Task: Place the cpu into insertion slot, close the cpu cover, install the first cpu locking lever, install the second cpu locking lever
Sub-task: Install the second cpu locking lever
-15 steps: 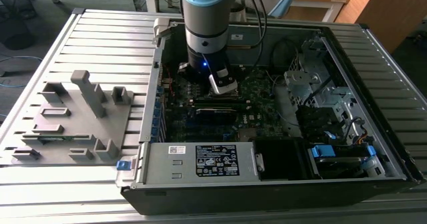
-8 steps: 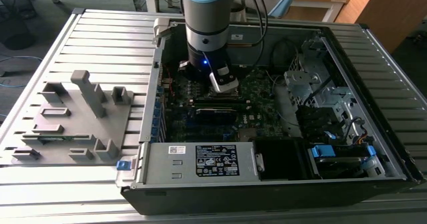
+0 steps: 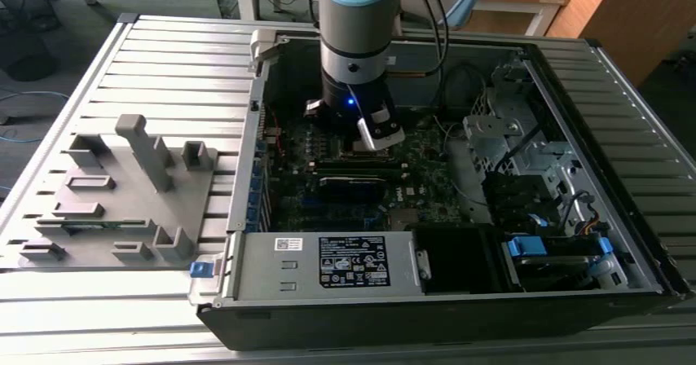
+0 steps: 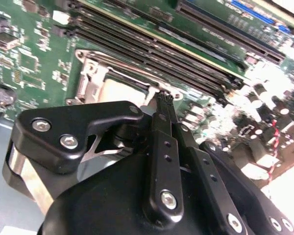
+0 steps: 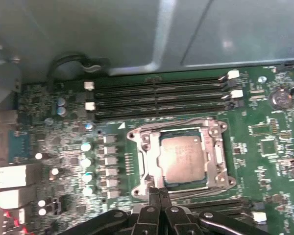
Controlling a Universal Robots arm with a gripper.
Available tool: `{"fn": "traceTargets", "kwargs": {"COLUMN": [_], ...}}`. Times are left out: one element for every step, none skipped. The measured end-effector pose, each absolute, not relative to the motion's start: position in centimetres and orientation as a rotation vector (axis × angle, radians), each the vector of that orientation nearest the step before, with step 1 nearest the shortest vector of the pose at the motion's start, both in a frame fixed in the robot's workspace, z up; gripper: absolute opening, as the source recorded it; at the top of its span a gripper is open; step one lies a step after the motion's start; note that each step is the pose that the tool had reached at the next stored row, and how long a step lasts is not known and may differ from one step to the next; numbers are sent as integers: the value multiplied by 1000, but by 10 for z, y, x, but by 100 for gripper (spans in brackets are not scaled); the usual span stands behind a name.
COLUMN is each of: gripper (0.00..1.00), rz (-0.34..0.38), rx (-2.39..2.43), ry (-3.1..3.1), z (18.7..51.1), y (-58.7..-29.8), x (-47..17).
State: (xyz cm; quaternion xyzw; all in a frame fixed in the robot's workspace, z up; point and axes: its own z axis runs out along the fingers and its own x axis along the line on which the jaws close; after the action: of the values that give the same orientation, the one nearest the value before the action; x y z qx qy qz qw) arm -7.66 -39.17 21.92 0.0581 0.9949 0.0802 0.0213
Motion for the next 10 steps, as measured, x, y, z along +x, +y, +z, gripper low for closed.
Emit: {"fn": "traceTargets", "kwargs": {"gripper": [11,11,11,11,11,11,11,11,11,11], "rz": [248,248,247,247,246,245,244,242,240,236], "rx": [180,180,180,180,180,180,180,180,180,180], "ry": [3084,3084,3084,3084,3084,3084,3084,3084,3084,3084], "z": [219,219,219,219,219,219,219,219,219,219], "y": [-392,-391,-390,-389,-387,-386,-384,-382,-380,-378], "x": [-75,-73,-72,-72,-71,-70,-69,-68,-68,-67]}}
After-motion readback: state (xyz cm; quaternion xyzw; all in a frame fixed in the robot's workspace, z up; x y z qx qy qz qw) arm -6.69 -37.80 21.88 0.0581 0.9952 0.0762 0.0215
